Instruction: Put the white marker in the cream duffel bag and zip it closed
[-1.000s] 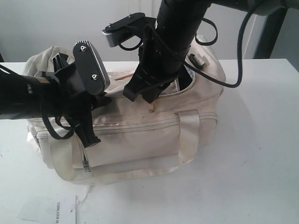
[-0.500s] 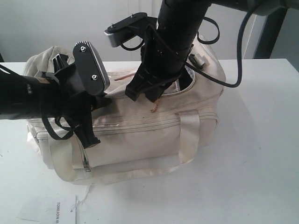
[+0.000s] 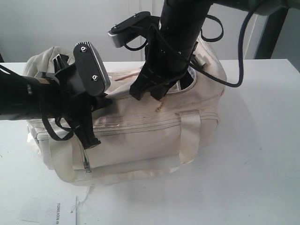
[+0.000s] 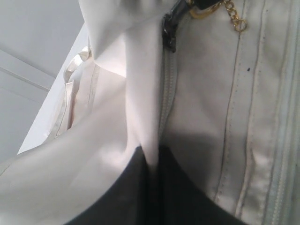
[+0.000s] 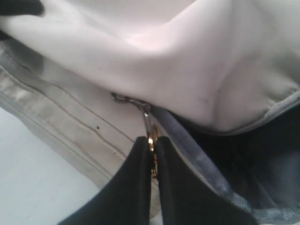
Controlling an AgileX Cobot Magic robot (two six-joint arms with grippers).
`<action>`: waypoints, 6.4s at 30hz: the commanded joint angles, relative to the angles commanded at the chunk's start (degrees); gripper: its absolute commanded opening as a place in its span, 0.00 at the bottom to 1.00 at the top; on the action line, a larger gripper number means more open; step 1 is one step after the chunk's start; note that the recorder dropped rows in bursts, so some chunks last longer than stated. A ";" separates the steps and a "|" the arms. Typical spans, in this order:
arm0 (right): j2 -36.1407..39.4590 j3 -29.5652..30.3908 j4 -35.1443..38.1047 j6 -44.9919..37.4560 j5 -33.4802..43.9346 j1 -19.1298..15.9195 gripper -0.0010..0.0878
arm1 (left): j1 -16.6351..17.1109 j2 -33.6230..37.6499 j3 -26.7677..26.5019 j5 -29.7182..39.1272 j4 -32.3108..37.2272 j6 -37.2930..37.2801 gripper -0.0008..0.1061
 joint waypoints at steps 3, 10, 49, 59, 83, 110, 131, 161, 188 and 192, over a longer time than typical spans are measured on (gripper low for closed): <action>-0.41 0.00 0.00 0.00 0.00 -0.51 0.01 | 0.00 0.00 0.00 0.00 -0.09 -0.10 0.01; -0.52 0.00 -0.22 0.00 0.00 -0.61 0.01 | 0.00 0.00 0.00 0.00 -0.09 -0.10 0.01; -0.64 0.00 -2.14 0.45 0.00 -5.79 0.01 | 0.00 0.00 0.00 0.00 -0.32 -0.23 0.01; -0.74 0.00 -1.92 0.45 0.00 -7.54 0.01 | 0.00 0.00 0.00 0.00 -0.32 -0.23 0.01; -0.74 0.00 -2.11 0.22 0.00 -11.79 0.01 | 0.00 0.00 0.00 0.67 -0.25 -0.28 0.01; -0.74 0.00 -2.31 -13.63 0.00 -15.52 0.01 | 0.00 0.00 0.00 6.18 -0.25 0.19 0.01; -5.79 0.11 14.84 -14.84 0.00 -15.19 0.01 | 0.00 -13.70 0.00 20.19 -0.52 -20.66 0.61; -14.54 10.70 19.12 -7.15 0.00 -12.55 0.01 | 0.00 -4.88 -1.30 26.73 -64.56 48.60 0.60; -14.32 10.70 16.63 -8.19 0.00 -12.55 0.01 | -4.77 10.27 -12.75 13.50 -64.56 49.60 0.60; -14.32 10.70 16.63 -8.19 0.00 -12.55 0.01 | -4.77 11.77 -13.33 13.09 -64.56 50.15 0.56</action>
